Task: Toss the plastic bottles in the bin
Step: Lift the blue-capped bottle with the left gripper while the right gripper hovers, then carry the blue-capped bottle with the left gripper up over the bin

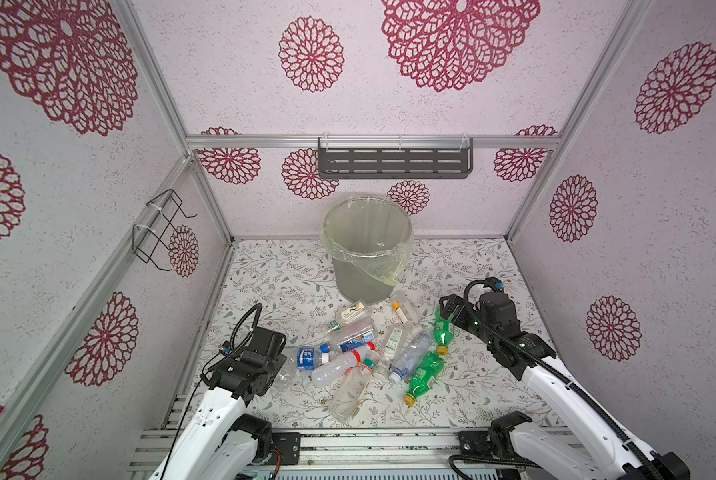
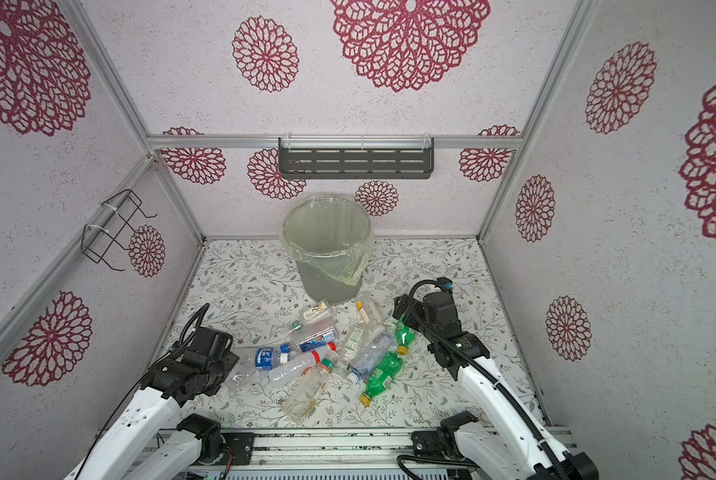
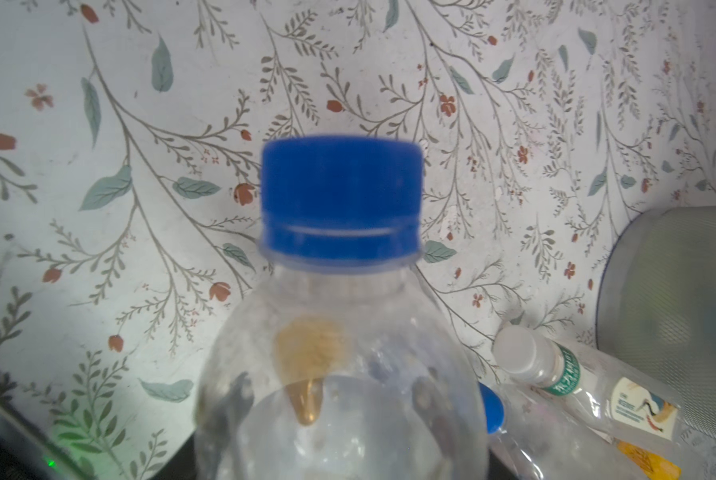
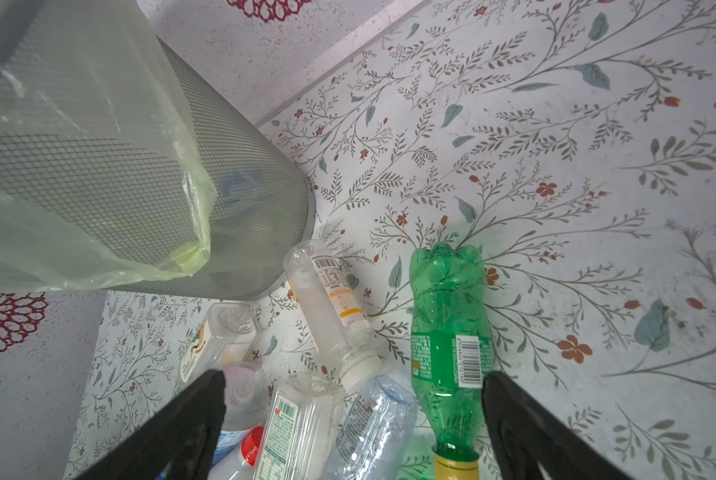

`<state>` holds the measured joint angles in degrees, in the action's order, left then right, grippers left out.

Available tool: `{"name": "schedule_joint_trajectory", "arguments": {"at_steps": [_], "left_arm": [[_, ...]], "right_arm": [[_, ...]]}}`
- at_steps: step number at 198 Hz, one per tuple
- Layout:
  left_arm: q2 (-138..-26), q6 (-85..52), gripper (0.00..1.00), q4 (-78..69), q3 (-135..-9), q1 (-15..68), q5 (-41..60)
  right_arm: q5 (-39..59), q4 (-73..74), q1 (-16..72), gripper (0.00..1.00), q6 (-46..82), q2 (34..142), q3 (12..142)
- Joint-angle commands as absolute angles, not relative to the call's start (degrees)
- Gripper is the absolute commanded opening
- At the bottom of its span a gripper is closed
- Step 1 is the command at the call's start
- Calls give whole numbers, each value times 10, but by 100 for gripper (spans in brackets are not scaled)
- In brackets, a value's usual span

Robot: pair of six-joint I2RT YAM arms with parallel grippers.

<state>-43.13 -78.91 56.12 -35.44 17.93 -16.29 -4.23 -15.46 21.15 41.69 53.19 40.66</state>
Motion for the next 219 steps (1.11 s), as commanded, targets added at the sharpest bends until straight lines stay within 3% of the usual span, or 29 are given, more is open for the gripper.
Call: {"name": "schedule_joint_trajectory", "arguments": {"at_steps": [1,98,219], "left_arm": [[-432,-745,62,535,-383,184,-179],[-539,-578,63,457,-512,184,-111],[-627,-469,66,310,-584,183,-3]], "right_arm": [[-41,-152,207,99,430,531,406],[-24,-152,205,99,448,549,390],[-23,-162,203,99,452,554,369]]}}
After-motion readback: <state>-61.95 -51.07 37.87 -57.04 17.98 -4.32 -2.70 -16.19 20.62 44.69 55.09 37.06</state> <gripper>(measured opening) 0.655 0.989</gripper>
